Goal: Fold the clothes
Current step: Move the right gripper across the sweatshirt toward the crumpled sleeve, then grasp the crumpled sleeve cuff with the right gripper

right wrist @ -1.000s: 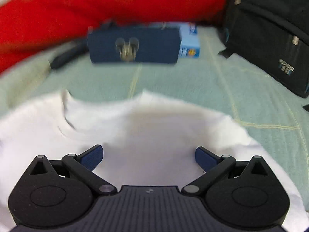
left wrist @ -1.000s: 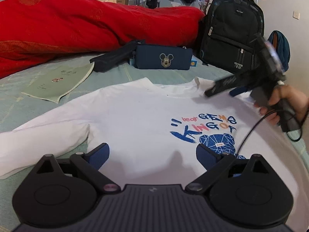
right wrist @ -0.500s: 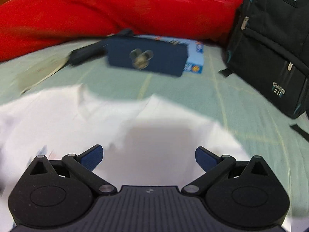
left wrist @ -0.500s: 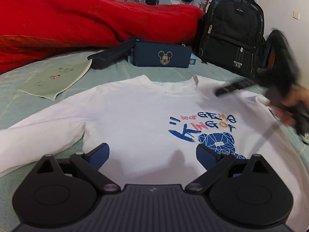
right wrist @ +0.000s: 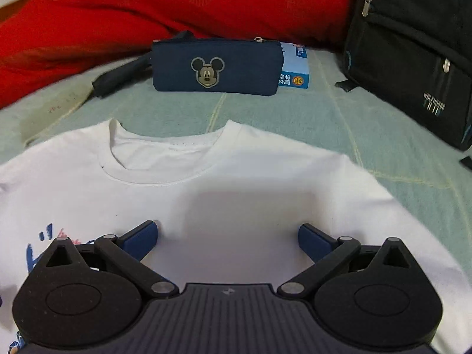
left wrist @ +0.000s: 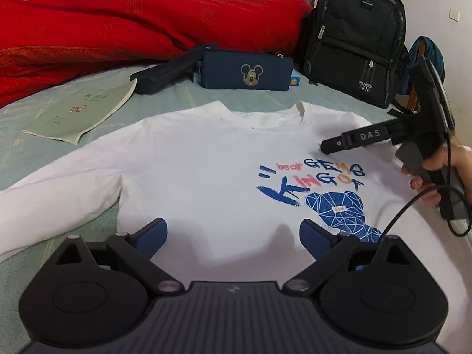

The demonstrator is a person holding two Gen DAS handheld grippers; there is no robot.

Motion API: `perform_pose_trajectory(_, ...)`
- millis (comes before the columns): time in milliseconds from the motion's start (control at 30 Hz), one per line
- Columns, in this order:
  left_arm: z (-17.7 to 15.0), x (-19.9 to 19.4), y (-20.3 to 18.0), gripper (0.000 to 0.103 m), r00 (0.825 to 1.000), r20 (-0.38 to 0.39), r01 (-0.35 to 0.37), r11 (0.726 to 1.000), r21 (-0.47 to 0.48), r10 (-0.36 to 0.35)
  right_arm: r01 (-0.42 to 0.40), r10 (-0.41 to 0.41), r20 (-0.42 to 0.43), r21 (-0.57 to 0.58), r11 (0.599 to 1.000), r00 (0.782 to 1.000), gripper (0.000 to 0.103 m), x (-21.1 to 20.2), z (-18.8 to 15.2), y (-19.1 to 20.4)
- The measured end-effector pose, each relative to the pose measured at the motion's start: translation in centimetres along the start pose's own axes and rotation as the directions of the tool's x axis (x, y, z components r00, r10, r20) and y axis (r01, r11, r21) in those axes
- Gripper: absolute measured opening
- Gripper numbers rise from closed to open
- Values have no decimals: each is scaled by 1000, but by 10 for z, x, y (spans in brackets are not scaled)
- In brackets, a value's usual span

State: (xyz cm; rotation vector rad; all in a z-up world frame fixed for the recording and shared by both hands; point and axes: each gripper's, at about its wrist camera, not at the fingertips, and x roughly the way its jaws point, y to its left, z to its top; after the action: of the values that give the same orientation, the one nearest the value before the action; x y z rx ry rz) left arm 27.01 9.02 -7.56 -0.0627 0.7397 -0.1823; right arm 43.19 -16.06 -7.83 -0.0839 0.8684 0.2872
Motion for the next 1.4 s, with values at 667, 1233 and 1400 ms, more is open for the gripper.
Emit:
perform_pose_trajectory(667, -21, -30, -79, 96, 999, -39, 26, 975, 221, -18, -179, 174, 44, 156, 971, 984, 103, -177, -192, 14)
perform_pose_trajectory(1233, -58, -63, -143, 98, 994, -86, 78, 985, 151, -66, -194, 94, 262, 387, 902, 960, 103, -242, -259, -110)
perform_pose_trajectory(1400, -65, -71, -167, 100, 994, -66, 98, 983, 153, -89, -196, 36, 324, 479, 855, 945, 103, -246, -268, -163)
